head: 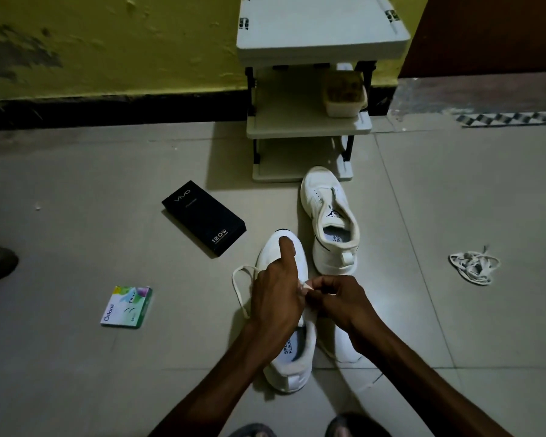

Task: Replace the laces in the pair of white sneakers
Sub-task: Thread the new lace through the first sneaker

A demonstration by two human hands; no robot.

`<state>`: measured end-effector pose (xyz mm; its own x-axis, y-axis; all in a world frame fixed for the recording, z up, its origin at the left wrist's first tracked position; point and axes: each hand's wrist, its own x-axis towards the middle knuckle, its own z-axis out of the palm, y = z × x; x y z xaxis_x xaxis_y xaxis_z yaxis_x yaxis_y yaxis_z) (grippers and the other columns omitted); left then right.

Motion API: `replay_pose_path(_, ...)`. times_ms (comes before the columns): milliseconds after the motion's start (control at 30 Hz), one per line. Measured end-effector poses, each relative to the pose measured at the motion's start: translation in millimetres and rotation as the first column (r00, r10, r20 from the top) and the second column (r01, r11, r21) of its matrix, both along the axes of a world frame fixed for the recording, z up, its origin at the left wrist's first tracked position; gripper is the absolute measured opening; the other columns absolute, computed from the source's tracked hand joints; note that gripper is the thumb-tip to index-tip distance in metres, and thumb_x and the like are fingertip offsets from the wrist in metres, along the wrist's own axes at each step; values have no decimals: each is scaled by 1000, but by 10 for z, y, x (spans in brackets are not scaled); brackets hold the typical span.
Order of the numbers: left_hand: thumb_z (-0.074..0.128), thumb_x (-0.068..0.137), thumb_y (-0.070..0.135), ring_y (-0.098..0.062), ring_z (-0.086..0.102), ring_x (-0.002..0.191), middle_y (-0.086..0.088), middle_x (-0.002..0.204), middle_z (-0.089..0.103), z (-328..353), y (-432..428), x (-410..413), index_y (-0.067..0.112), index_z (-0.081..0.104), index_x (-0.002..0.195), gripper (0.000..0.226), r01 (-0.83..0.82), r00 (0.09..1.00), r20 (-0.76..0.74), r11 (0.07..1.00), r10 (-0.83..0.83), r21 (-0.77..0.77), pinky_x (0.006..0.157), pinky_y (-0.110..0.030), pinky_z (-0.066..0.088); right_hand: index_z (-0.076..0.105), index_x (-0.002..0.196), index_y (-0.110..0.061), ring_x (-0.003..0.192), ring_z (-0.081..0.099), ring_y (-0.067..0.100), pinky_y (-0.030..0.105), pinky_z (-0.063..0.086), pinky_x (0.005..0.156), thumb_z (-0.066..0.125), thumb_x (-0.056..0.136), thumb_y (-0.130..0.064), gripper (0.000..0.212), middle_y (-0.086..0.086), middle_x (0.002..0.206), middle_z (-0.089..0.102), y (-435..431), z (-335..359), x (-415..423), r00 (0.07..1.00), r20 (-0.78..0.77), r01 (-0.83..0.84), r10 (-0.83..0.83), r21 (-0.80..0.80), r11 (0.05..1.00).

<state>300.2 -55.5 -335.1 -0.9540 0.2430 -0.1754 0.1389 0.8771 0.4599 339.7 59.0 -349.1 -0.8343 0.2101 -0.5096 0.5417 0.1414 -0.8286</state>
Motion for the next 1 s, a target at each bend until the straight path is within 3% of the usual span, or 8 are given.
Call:
replay_pose_path(133, 67, 86, 18, -26, 64, 105, -10, 120, 64, 7, 39, 20, 16, 20, 141, 72, -75, 997, -3, 997, 75, 4, 93, -38, 53, 76, 80, -26, 73, 67, 4, 19, 54, 71, 71, 85, -36, 12, -12, 77, 72, -12, 61, 25, 996, -73, -45, 50, 60, 997)
replay_pose_path(267, 64, 88, 17, -21, 65, 94, -1, 103, 70, -2, -28, 34, 19, 31, 134, 57, -127, 988, -88, 991, 130, 40, 80, -30, 51, 77, 87, -28, 71, 62, 0, 15, 48, 68, 65, 89, -40, 17, -12, 85, 72, 11, 86, 11, 989, -70, -122, 129, 97, 988)
replay_pose_path(433, 72, 78, 3, -11, 64, 81, 10, 81, 66, 74, -174, -64, 31, 34, 132, 72, -142, 989, 81, 952, 125, 270, 76, -23, 49, 77, 90, -27, 63, 59, -7, 14, 46, 63, 63, 92, -36, 17, -12, 82, 72, 31, 77, -7, 990, -54, -128, 131, 68, 990)
replay_pose_path(567, 71, 78, 0, -11, 62, 86, 7, 94, 62, 127, -208, -102, 38, 25, 139, 85, -101, 989, 137, 944, 61, 313, 75, -25, 50, 77, 87, -22, 74, 70, 11, 24, 56, 71, 58, 96, -26, 21, -5, 81, 74, 55, 60, -3, 991, -76, -112, 111, -13, 994)
replay_pose_path(733, 69, 84, 6, -13, 52, 106, -4, 123, 53, 118, -120, -5, 35, 19, 145, 84, -159, 986, 109, 916, 128, 368, 74, -15, 39, 77, 87, -12, 70, 72, 16, 18, 55, 63, 71, 84, -7, 8, 0, 82, 74, 47, 73, 1, 983, -156, -100, 96, -19, 995)
replay_pose_path(833, 71, 81, 3, -15, 54, 107, -2, 118, 52, 40, -120, 31, 35, 22, 142, 85, -203, 978, 129, 891, 164, 407, 67, -9, 38, 77, 84, -9, 69, 72, 20, 25, 59, 66, 77, 79, -6, 5, 4, 79, 74, 65, 35, -14, 974, -207, -97, 93, -11, 995)
replay_pose_path(900, 69, 81, 1, -16, 59, 102, 0, 109, 55, -20, -162, -7, 36, 24, 140, 82, -224, 971, 164, 890, 171, 398, 71, -14, 38, 76, 81, -7, 67, 71, 19, 25, 59, 65, 79, 78, -7, 4, 6, 76, 73, 64, -12, -37, 968, -228, -101, 106, 34, 994)
replay_pose_path(1000, 66, 82, -1, -19, 63, 96, 1, 107, 61, -33, -212, -87, 38, 23, 139, 82, -191, 964, 242, 921, 110, 340, 76, -26, 48, 74, 72, -17, 63, 68, 10, 26, 57, 65, 78, 79, -14, 9, -2, 69, 72, 44, -74, -97, 954, -233, -130, 186, 238, 963)
